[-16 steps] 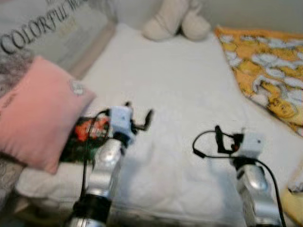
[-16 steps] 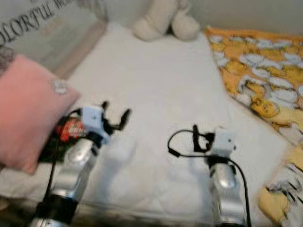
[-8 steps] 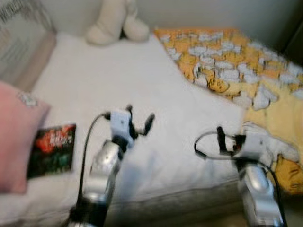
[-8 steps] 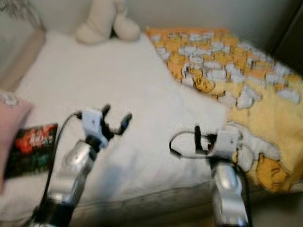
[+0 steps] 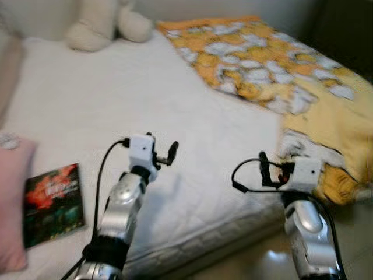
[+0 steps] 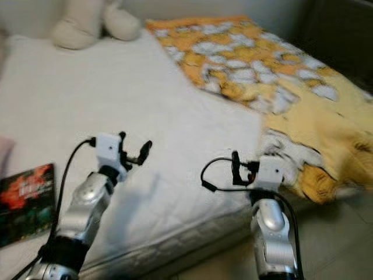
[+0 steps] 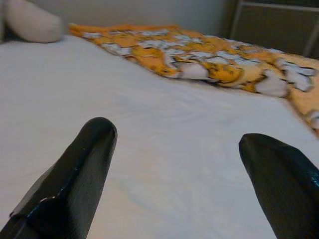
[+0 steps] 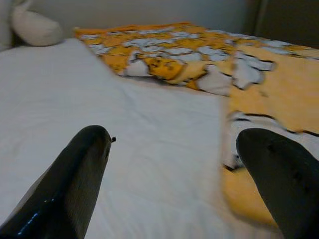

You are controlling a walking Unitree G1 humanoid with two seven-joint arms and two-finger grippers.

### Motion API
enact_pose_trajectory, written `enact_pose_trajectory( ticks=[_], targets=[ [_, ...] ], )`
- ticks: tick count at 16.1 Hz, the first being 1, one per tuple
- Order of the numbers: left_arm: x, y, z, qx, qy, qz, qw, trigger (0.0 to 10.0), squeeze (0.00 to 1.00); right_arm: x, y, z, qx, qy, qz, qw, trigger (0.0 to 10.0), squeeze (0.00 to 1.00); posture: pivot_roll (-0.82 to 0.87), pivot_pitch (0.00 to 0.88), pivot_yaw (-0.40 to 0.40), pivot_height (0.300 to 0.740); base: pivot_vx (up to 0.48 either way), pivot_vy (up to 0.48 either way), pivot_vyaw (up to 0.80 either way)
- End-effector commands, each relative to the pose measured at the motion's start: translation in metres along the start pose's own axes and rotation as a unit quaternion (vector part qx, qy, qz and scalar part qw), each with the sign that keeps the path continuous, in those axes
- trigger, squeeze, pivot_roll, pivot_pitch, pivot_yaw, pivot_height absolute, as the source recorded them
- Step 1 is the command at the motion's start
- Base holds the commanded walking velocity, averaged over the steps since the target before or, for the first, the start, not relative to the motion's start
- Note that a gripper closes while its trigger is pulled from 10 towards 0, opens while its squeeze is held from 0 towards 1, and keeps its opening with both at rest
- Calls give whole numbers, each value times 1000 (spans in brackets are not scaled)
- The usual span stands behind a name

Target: Clean up the room

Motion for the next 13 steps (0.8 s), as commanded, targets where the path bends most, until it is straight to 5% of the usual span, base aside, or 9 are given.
enact_pose_trajectory(
  ticks=[1,2,3,11,12,13],
  targets=[
    [-1,3,-4,0,-12,-12,1000,10000,1000,2,-1,-7,-4,-17,-3,1000,10000,0,-90,0,-16,740,0,0,-631],
    [-1,1,-5,-14,-15,-7,1000,10000,1000,3,0,-8,-1,-18,-8,1000,10000,647,-91,0,-16,740,0,0,-631],
    [-1,0,-4,-12,-11,-5,1000,10000,1000,5,2,-10,-2,-21,-15,1000,10000,1000,-91,0,-16,740,0,0,-644],
    [-3,-3,1,-5,-2,-4,1000,10000,1000,6,3,-15,4,-37,-20,999,10000,1000,-97,0,-18,740,0,0,-723],
    [-3,-4,2,-6,-1,1,1000,10000,0,6,3,-14,8,-36,-20,999,10000,1000,-99,0,-16,740,0,0,-744],
    [-3,-5,3,-1,1,2,1000,10000,0,5,2,-12,17,-29,-16,999,10000,1000,-99,0,-16,740,0,0,0]
  ],
)
Point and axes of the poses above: a point about 5 cm out from each wrist's last joint towards the gripper, its own x axis pointing back from the gripper into the wrist, its own y axis along the axis of the wrist's last joint, z = x × y, the point moved 3 cm from there along -x, pointing out of the wrist towards the gripper, and after that the axes turned 12 degrees about x, right-handed, at the moved point
